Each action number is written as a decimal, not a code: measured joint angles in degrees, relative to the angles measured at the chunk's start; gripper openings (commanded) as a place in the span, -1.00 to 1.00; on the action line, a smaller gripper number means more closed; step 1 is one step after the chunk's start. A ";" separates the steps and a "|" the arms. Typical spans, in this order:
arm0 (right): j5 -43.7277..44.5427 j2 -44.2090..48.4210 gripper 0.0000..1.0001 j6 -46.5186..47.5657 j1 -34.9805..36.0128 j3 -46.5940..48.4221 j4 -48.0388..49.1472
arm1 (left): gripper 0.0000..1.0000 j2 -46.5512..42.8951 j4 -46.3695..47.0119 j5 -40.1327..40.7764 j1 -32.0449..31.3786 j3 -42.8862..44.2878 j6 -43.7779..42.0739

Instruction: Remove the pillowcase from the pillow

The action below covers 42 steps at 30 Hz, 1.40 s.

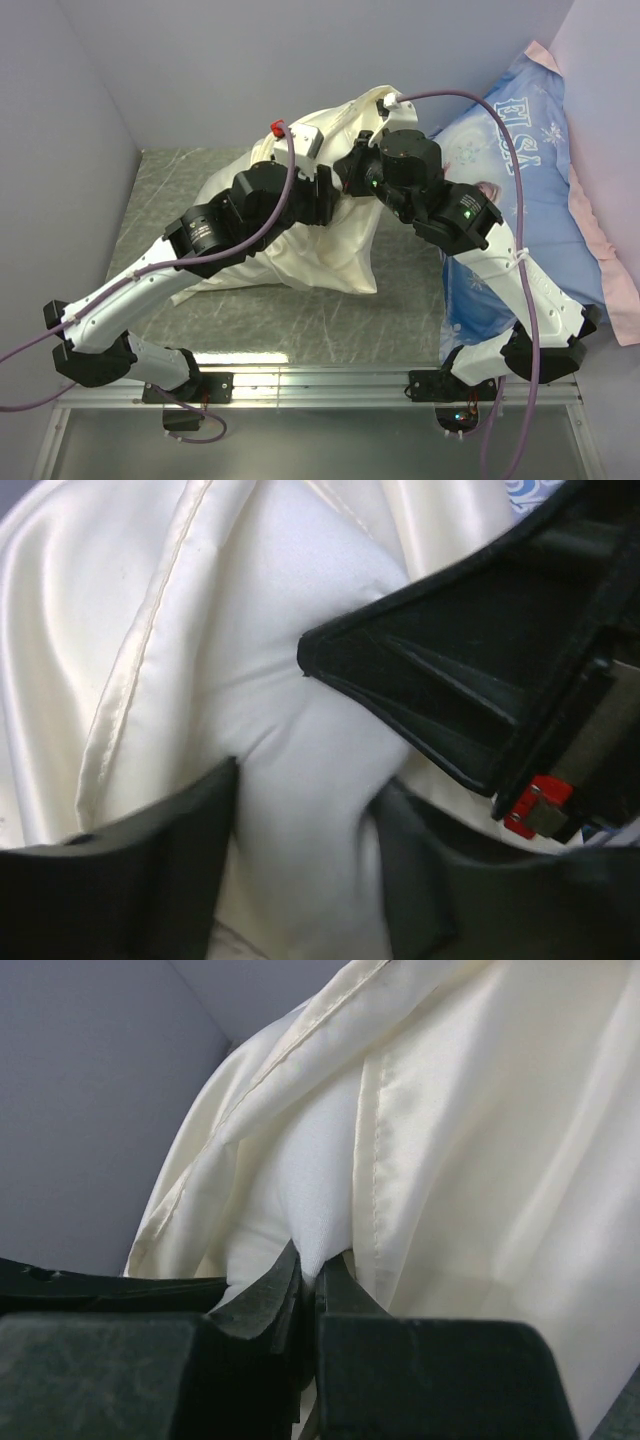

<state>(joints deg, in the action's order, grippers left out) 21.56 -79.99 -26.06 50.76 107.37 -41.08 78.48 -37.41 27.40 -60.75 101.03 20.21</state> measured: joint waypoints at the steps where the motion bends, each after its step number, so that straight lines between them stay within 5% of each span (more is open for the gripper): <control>1: 0.02 0.00 -1.00 0.00 0.02 0.00 0.02 | -0.24 0.17 0.00 -0.04 0.33 0.00 0.28; 2: 0.07 0.00 -1.00 0.00 0.04 0.00 0.02 | -0.46 0.42 -0.07 0.02 0.57 0.00 0.48; 3: 0.13 -0.02 -1.00 0.02 0.04 0.00 -0.04 | -0.99 0.83 -0.07 0.28 0.74 0.02 0.13; 7: 0.57 -0.17 -1.00 0.20 0.09 0.00 -0.09 | -0.99 1.36 0.48 0.90 0.74 0.00 0.55; 11: 0.68 -0.17 -0.20 0.24 0.15 -0.04 0.59 | -0.99 0.50 1.62 1.97 0.72 -0.92 0.61; 14: 0.81 0.44 0.15 0.87 0.50 -0.07 2.12 | -0.99 -0.22 2.69 3.45 0.98 -1.81 0.68; 19: -0.37 6.16 0.36 1.73 1.44 -3.65 6.58 | -0.99 -0.22 2.91 4.17 1.22 -1.81 0.66; 29: -5.53 24.22 0.32 -0.33 2.91 -22.77 12.35 | -0.99 1.95 3.26 4.26 1.60 -1.01 0.70; 37: -5.03 26.53 0.25 -3.10 9.77 -34.93 13.66 | -0.99 4.59 3.65 4.17 1.86 0.61 1.75; 39: -4.24 26.14 0.08 -3.72 10.62 -37.44 13.70 | -0.99 4.98 3.43 4.20 1.88 1.25 1.79; 40: -3.80 26.16 -0.28 -4.11 10.86 -38.36 13.84 | -0.99 5.05 3.30 4.20 1.92 1.38 1.79; 42: -2.60 26.88 -0.64 -4.85 11.15 -40.24 14.78 | -0.99 5.07 2.69 4.22 1.92 1.46 1.81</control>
<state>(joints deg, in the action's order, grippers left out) 18.96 -53.10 -30.92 61.91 67.13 -26.30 83.55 -34.72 31.62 -58.83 102.50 22.02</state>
